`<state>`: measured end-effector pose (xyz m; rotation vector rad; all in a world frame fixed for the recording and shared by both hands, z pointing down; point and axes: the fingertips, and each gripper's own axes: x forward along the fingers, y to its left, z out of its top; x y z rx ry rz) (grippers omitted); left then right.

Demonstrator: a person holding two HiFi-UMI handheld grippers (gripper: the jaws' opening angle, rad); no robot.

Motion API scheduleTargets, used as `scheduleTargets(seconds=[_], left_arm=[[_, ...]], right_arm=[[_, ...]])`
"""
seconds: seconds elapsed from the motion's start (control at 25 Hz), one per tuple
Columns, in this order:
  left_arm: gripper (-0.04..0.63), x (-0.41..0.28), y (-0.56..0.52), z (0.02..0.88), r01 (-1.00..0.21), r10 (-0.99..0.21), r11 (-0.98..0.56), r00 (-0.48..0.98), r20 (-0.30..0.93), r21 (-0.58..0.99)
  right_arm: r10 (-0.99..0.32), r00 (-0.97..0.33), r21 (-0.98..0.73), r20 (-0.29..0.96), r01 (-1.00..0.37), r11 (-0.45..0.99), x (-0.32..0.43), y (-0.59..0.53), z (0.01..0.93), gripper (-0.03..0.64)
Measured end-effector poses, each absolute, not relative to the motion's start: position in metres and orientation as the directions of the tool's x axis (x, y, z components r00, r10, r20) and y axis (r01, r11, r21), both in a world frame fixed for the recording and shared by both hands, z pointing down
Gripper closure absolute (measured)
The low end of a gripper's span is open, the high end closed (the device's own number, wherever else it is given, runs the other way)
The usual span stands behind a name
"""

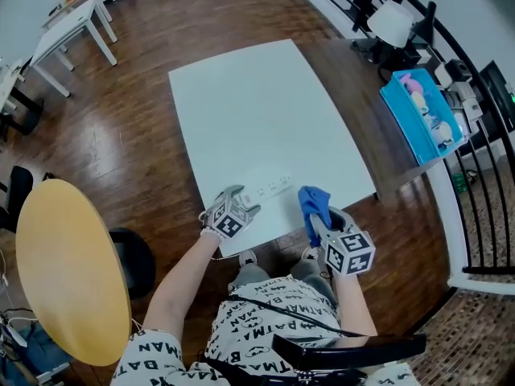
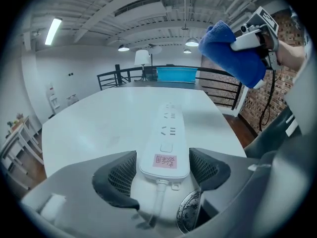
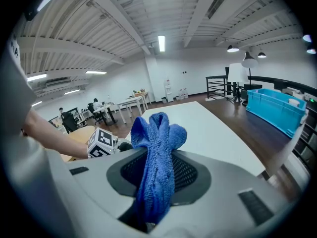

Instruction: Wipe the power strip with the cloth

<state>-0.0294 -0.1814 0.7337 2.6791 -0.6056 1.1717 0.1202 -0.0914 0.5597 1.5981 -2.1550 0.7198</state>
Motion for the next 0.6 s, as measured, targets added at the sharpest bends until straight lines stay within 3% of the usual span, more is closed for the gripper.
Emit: scheduleTargets(seconds=[0.6], left_arm=[[0.311, -0.0255, -0.1764, 0.735, -0.354, -0.246, -0.935, 0.639, 0.729, -0.005]], right_arm=[[-0.764, -0.298, -0.186, 0.573, -0.955, 0.232, 0.1239, -0.0915, 0.5661, 0.497]])
